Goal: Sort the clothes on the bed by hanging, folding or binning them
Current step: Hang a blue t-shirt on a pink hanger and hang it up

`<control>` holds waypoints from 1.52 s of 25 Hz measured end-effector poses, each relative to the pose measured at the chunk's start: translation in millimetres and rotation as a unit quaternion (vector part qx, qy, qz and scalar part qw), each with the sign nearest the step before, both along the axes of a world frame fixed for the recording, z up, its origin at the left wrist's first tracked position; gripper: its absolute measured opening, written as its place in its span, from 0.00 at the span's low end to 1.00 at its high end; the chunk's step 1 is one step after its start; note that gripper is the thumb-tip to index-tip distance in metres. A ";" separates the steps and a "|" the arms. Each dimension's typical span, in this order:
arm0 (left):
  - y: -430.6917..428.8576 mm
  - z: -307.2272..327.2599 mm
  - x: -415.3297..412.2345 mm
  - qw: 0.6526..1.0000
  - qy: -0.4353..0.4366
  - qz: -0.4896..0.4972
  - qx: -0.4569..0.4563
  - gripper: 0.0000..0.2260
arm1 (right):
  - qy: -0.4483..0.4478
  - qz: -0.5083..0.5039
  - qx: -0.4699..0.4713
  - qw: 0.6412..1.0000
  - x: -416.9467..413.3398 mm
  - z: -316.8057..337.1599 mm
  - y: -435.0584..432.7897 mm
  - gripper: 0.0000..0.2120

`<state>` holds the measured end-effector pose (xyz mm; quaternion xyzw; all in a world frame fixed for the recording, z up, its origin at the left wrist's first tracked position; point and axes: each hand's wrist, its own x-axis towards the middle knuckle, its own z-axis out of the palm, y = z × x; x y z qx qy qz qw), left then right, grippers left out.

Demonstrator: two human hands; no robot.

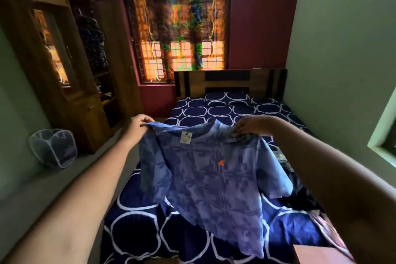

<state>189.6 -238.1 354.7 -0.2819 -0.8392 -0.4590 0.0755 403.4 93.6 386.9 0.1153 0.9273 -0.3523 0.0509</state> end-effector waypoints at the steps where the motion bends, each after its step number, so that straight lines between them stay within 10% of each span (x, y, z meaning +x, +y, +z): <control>1: -5.5 2.2 -1.2 0.999 -0.006 0.016 0.045 0.18 | 0.052 -0.011 -0.007 0.999 -2.5 2.9 -3.6 0.04; 11: -64.0 70.0 30.5 0.988 -0.014 0.011 0.152 0.03 | 0.254 -0.063 -0.109 0.959 -12.6 30.8 -36.8 0.06; 15: -80.5 73.7 39.9 0.989 -0.130 -0.014 0.063 0.11 | 0.204 -0.087 0.169 0.960 -15.7 38.4 -43.2 0.11; 22: -87.5 61.7 37.2 0.988 -0.070 -0.051 -0.124 0.03 | 0.235 -0.234 0.215 0.918 10.9 26.2 -51.7 0.11; 26: -81.0 21.9 16.6 0.982 0.044 0.063 -0.172 0.08 | 0.183 -0.252 0.188 0.931 23.9 9.3 -40.0 0.10; 35: -34.9 -73.8 61.9 0.992 -0.090 0.012 -0.088 0.08 | 0.090 -0.205 0.106 0.969 62.2 -71.8 -3.2 0.04; 38: -30.8 -89.7 71.0 0.953 -0.253 -0.079 -0.144 0.05 | -0.121 -0.100 -0.005 0.987 77.7 -109.4 15.1 0.06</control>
